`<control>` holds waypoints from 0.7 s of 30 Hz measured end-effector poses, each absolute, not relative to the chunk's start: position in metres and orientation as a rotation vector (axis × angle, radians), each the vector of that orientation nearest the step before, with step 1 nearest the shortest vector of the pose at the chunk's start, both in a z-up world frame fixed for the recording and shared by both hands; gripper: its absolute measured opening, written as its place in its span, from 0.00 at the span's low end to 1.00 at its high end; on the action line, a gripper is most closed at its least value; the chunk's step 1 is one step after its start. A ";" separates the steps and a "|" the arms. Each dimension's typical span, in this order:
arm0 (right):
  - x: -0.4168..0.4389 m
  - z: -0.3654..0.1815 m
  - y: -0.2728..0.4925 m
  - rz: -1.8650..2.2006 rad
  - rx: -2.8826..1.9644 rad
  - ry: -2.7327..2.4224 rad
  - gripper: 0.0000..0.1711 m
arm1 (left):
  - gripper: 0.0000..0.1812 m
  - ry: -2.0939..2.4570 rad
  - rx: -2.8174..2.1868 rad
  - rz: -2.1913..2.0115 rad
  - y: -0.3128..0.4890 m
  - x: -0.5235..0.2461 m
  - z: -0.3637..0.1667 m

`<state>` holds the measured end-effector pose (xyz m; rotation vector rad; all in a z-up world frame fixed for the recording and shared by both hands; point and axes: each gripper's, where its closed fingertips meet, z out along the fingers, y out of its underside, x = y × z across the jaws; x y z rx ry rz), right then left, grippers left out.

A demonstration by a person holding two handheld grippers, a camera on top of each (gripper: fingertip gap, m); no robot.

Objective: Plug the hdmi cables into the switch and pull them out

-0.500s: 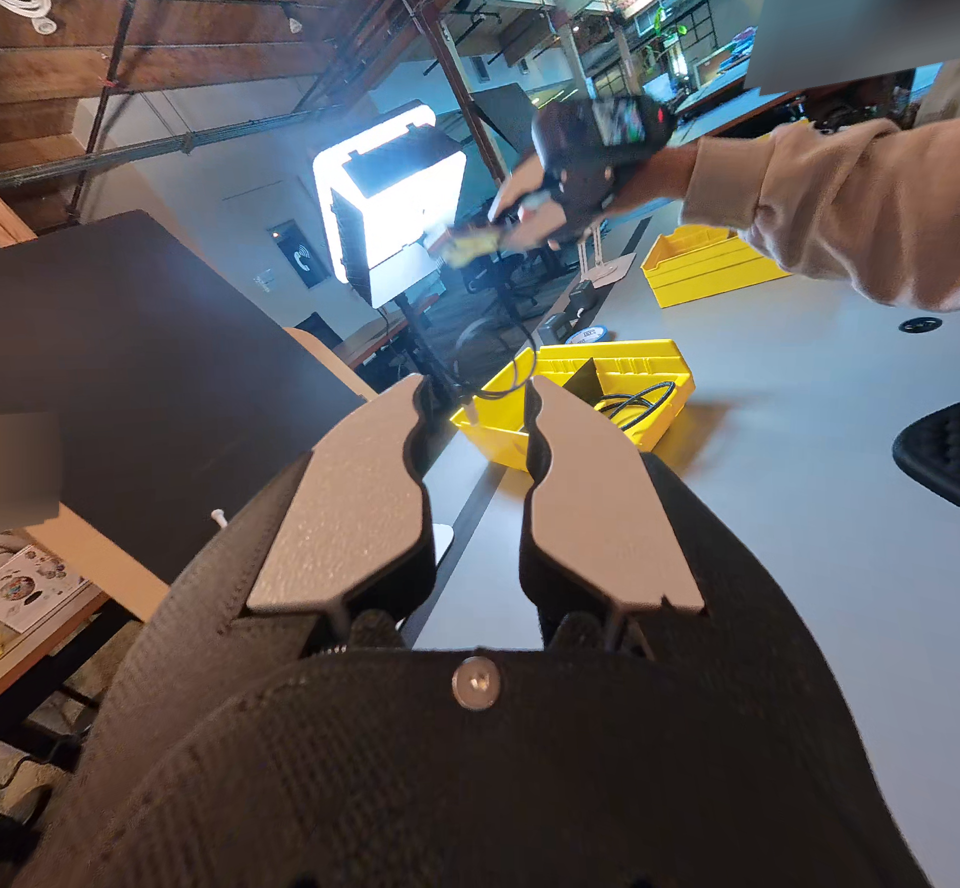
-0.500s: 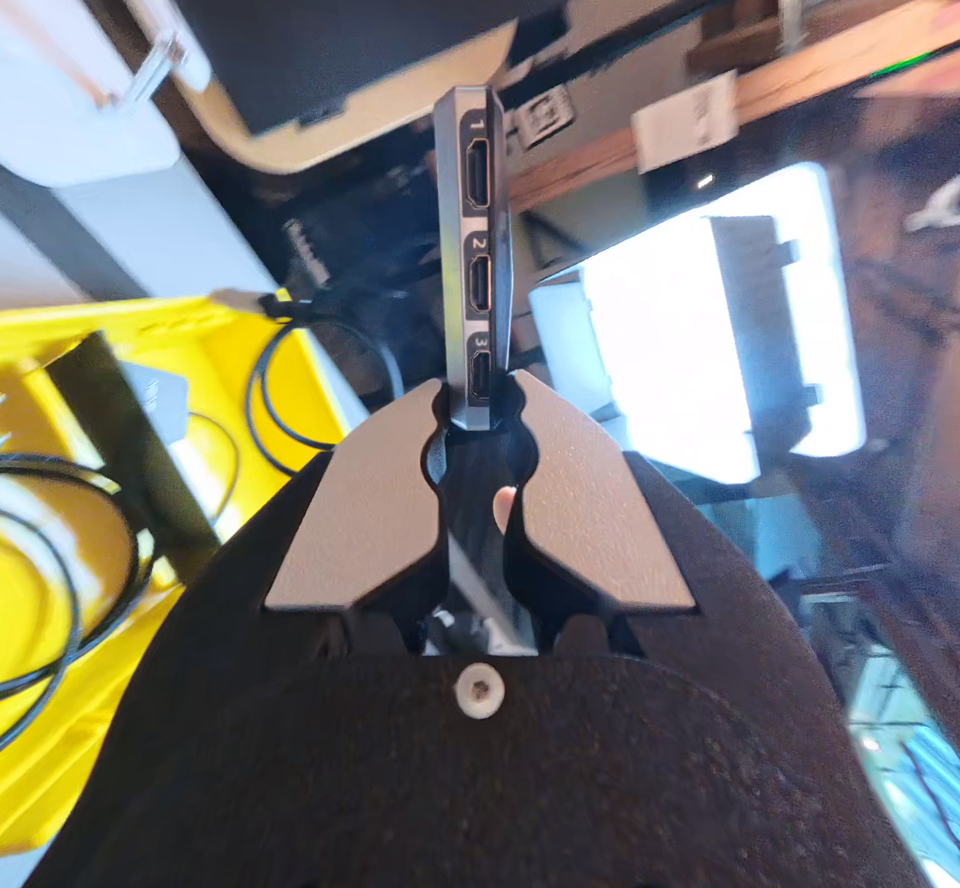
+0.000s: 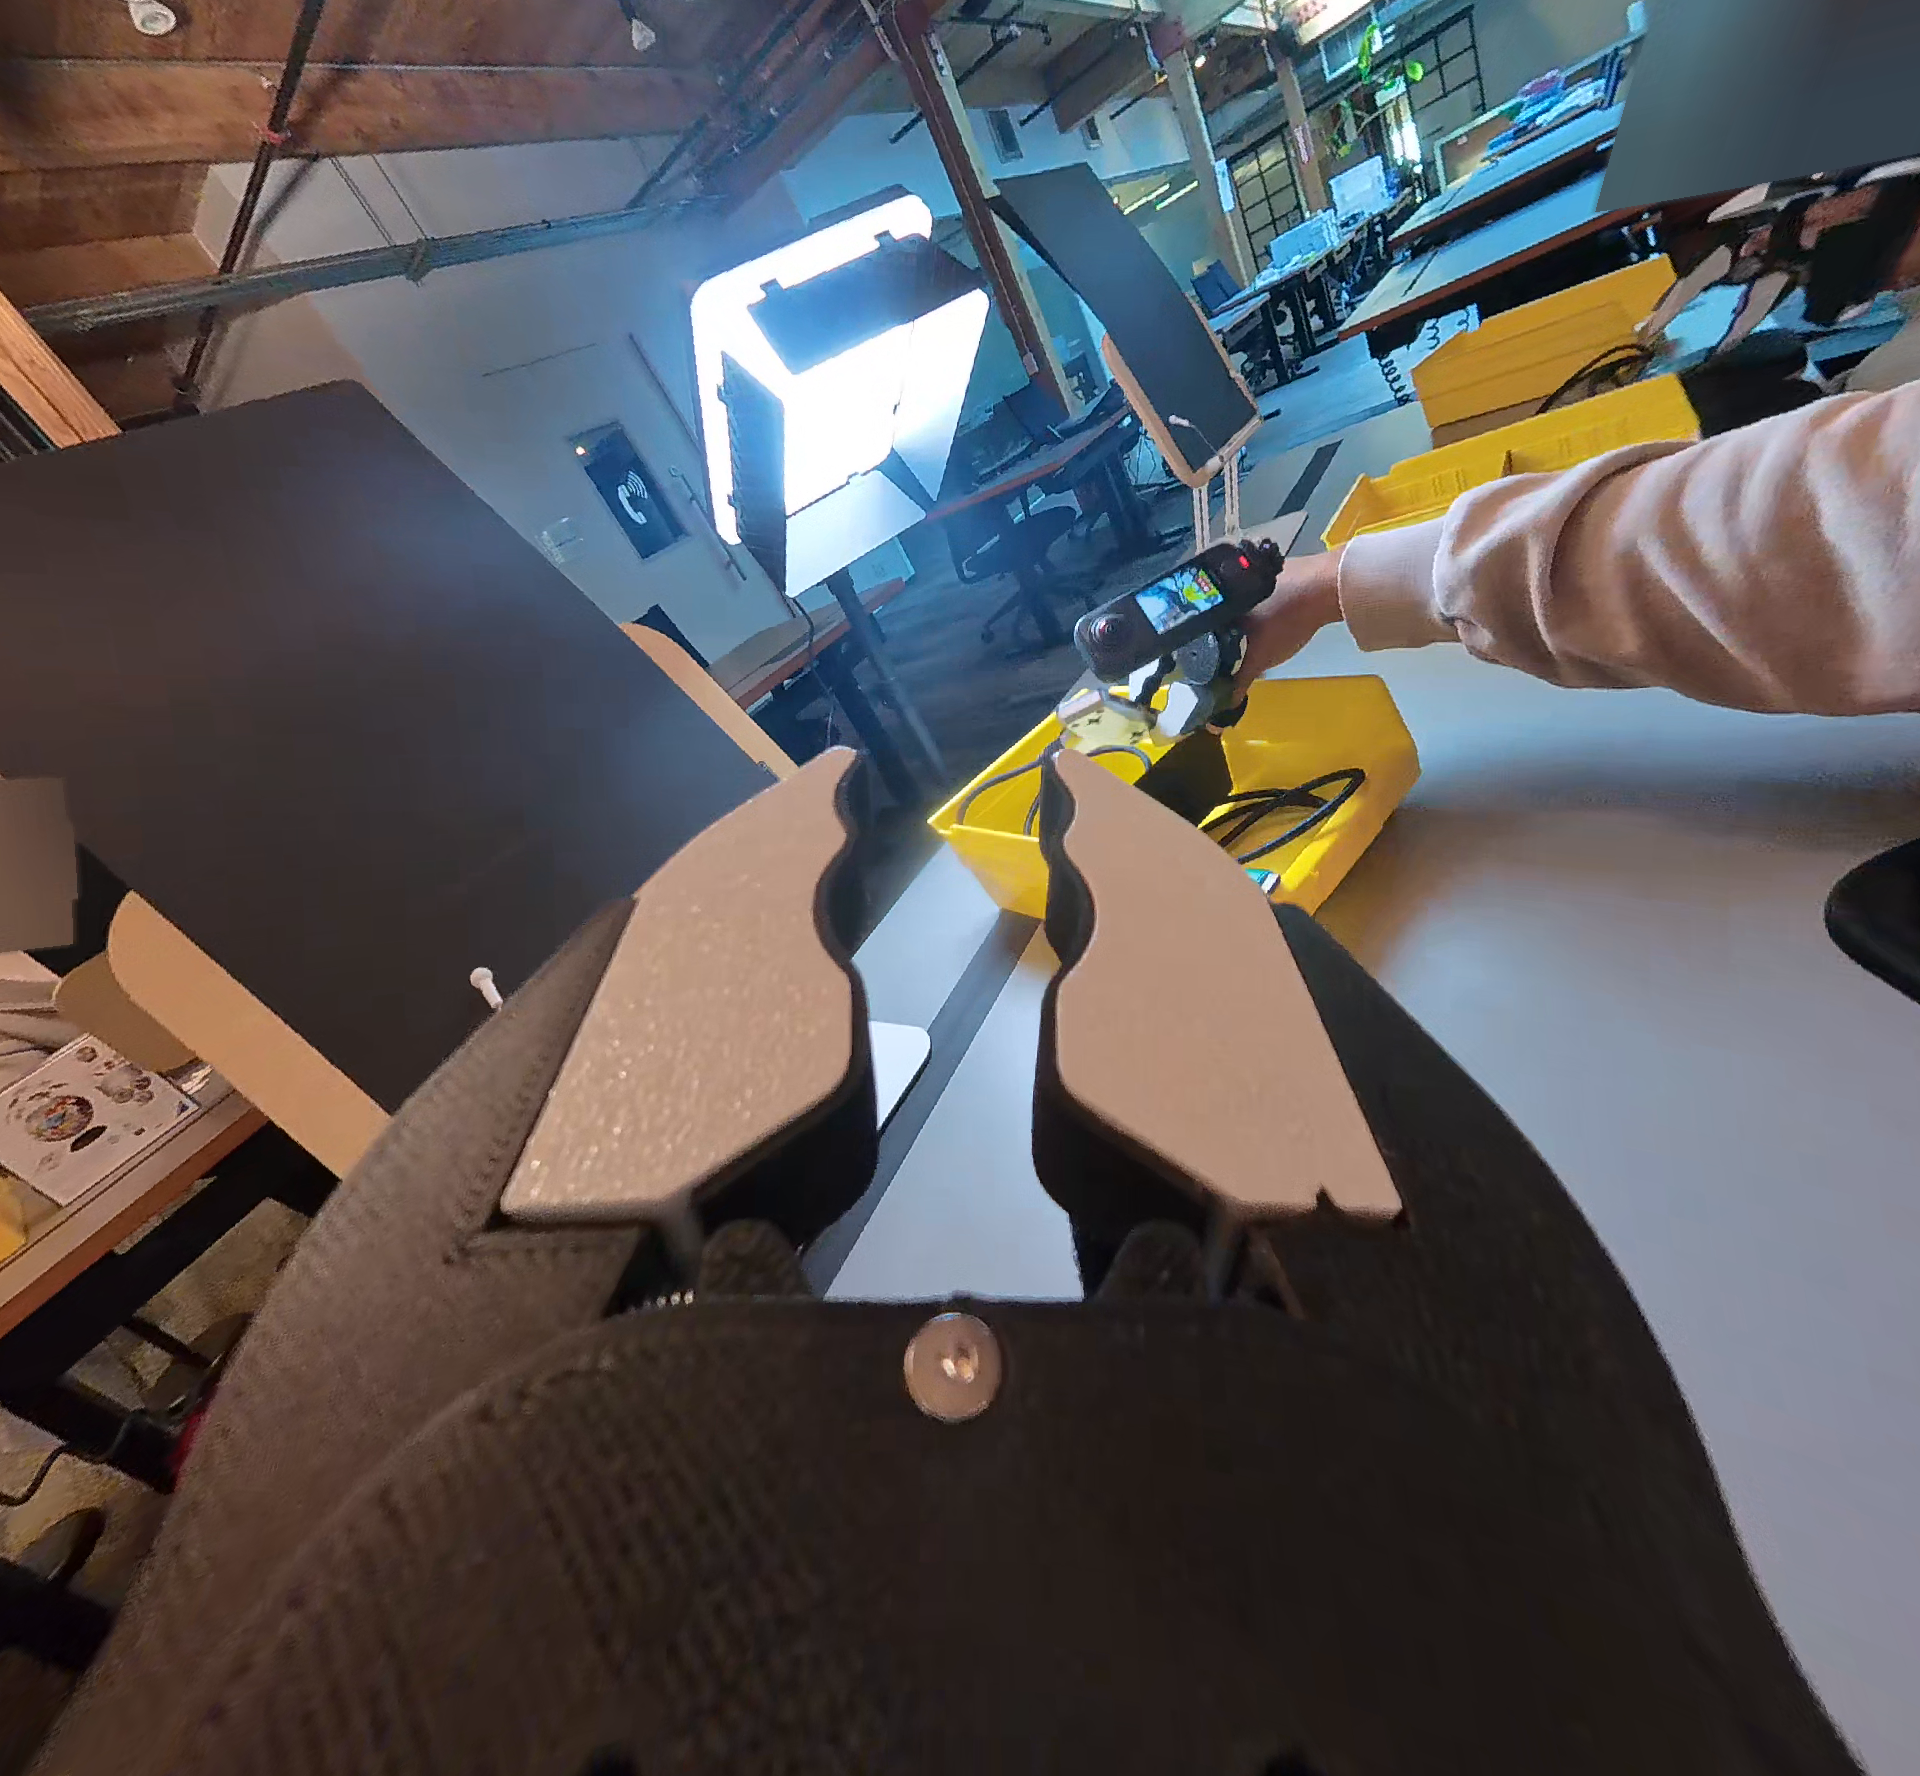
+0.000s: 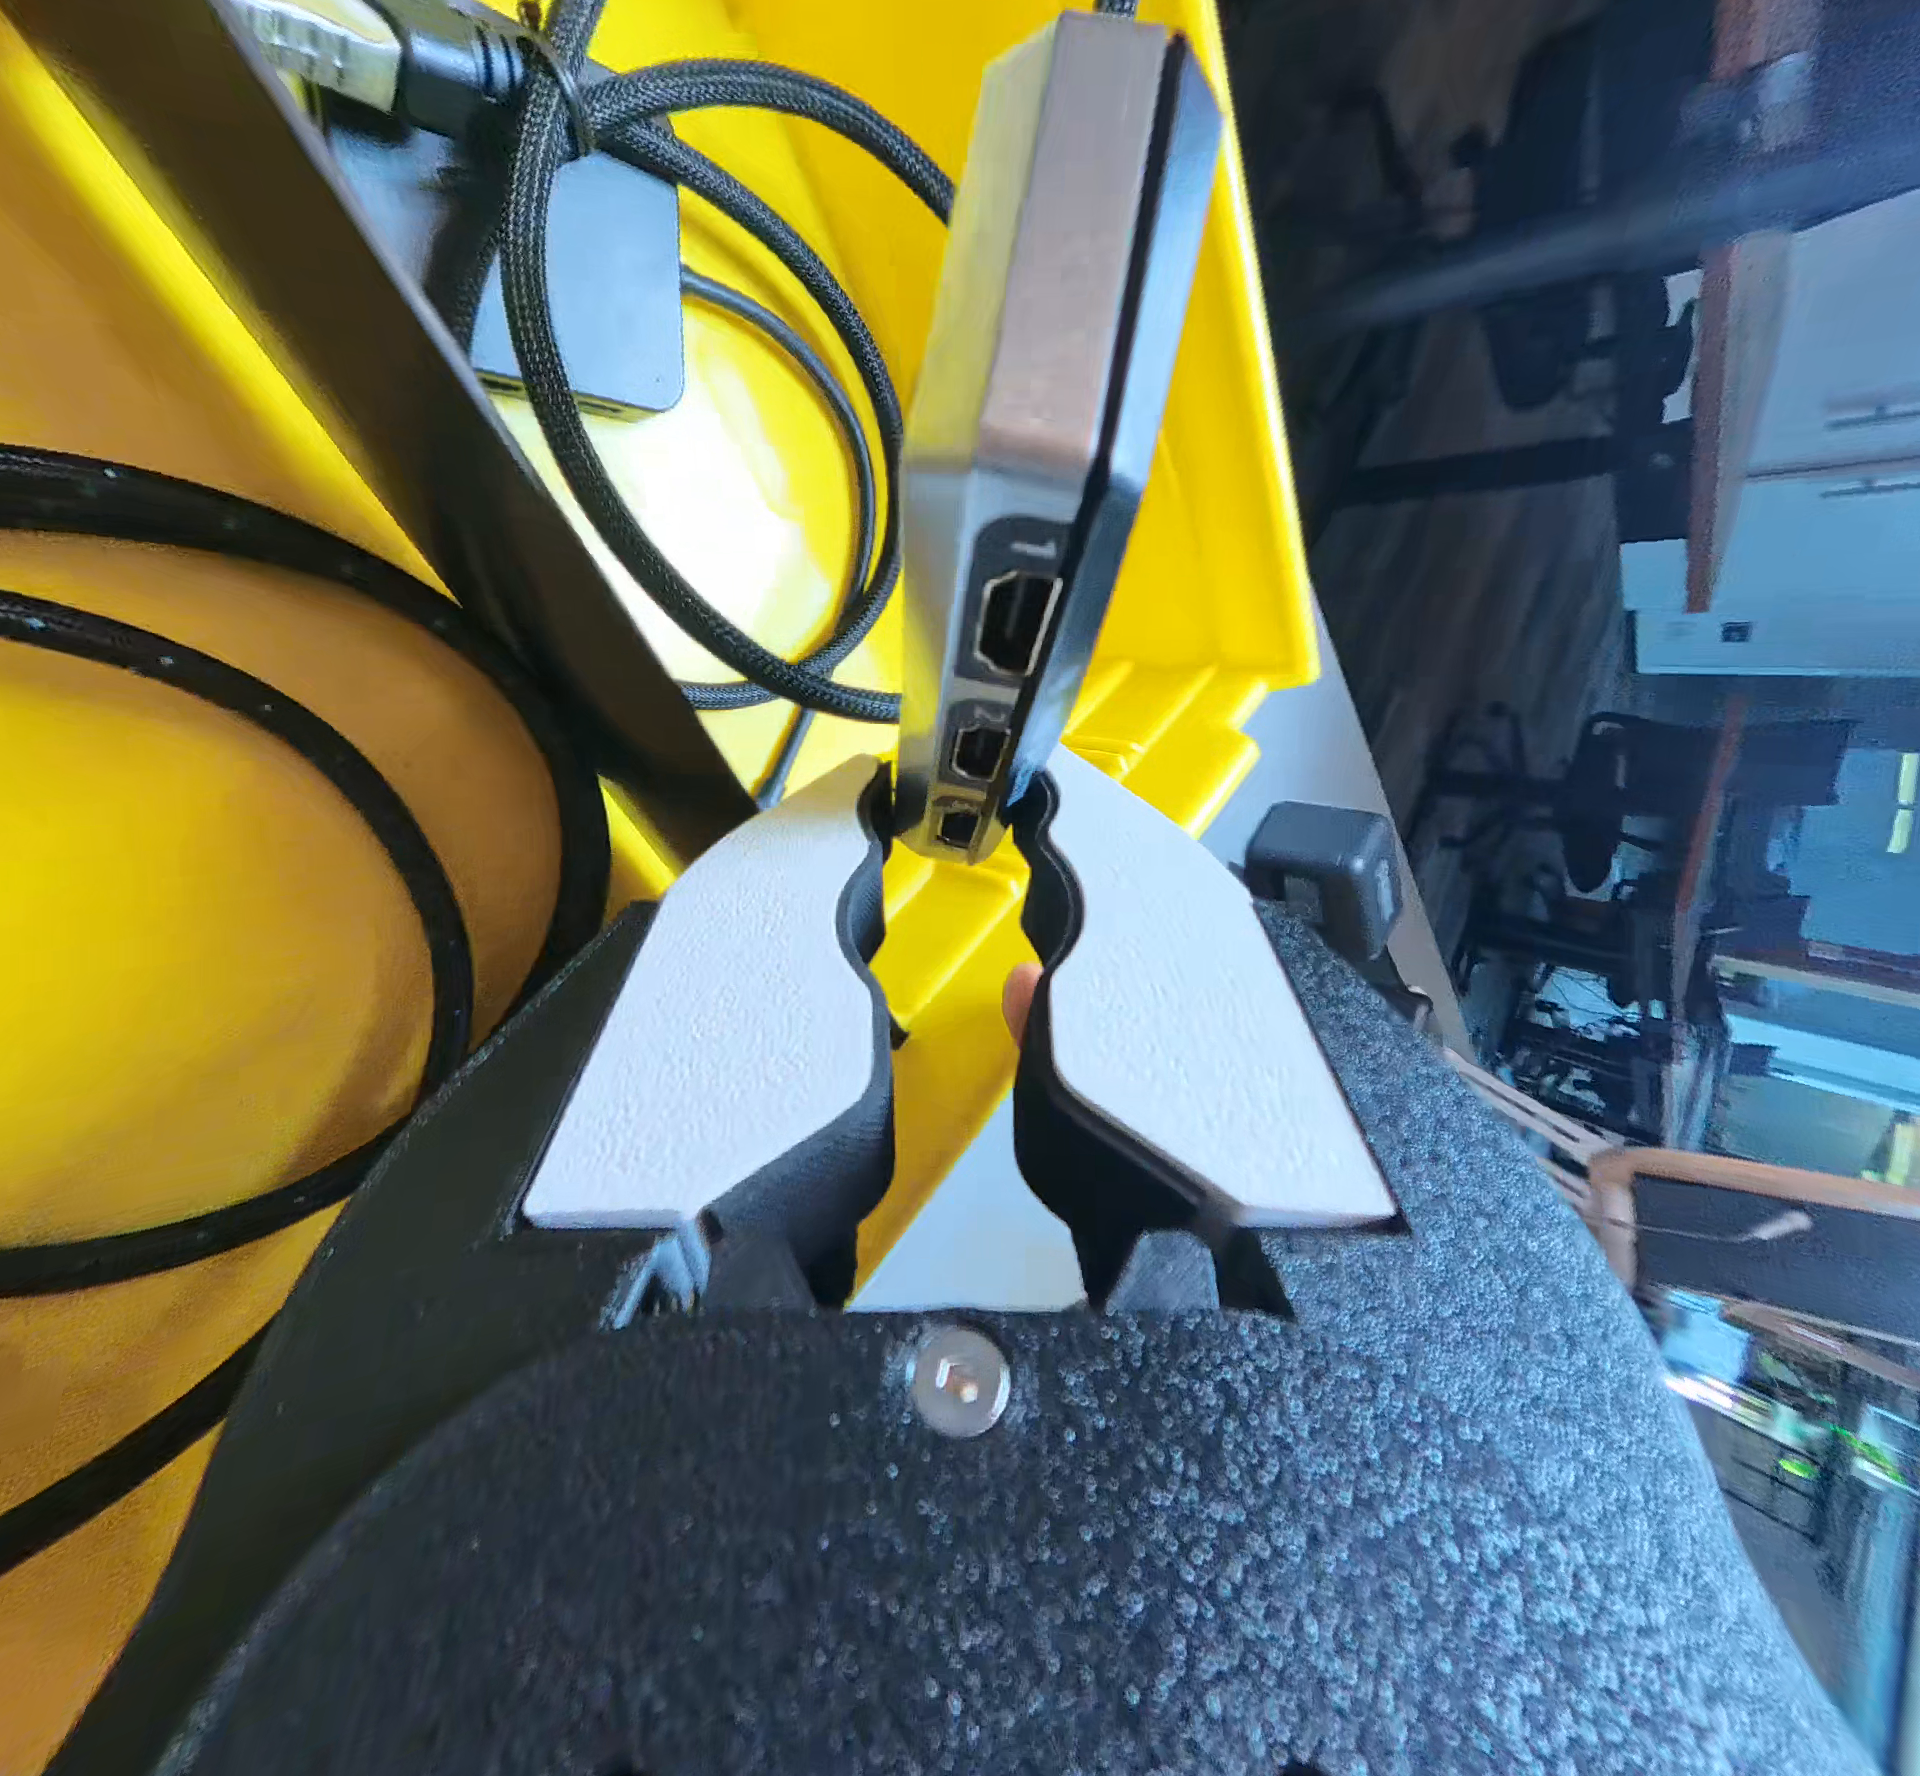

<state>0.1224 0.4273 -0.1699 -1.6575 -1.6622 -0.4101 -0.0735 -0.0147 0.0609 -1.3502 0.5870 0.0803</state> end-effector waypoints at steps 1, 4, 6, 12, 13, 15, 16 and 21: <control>0.121 -0.170 0.426 -0.360 -1.679 -1.657 0.13 | 0.17 0.589 -1.358 0.085 -0.014 -0.074 0.059; 0.121 -0.162 0.425 -0.218 -1.728 -1.608 0.26 | 0.18 0.588 -1.385 0.093 -0.011 -0.079 0.054; 0.120 -0.152 0.417 -0.036 -1.768 -1.576 0.32 | 0.17 0.587 -1.406 0.091 -0.010 -0.083 0.050; 0.134 -0.073 0.409 0.345 -1.681 -1.278 0.31 | 0.16 0.586 -1.526 0.092 0.000 -0.094 0.027; 0.140 -0.060 0.410 0.329 -1.650 -1.236 0.29 | 0.16 0.584 -1.533 0.089 0.002 -0.095 0.025; 0.148 -0.047 0.403 0.298 -1.599 -1.237 0.29 | 0.16 0.582 -1.548 0.080 0.005 -0.094 0.021; 0.150 -0.045 0.397 0.274 -1.590 -1.258 0.29 | 0.16 0.584 -1.561 0.081 0.006 -0.094 0.018; 0.148 -0.063 0.351 0.173 -1.532 -1.395 0.29 | 0.16 0.611 -1.743 0.098 0.012 -0.097 -0.015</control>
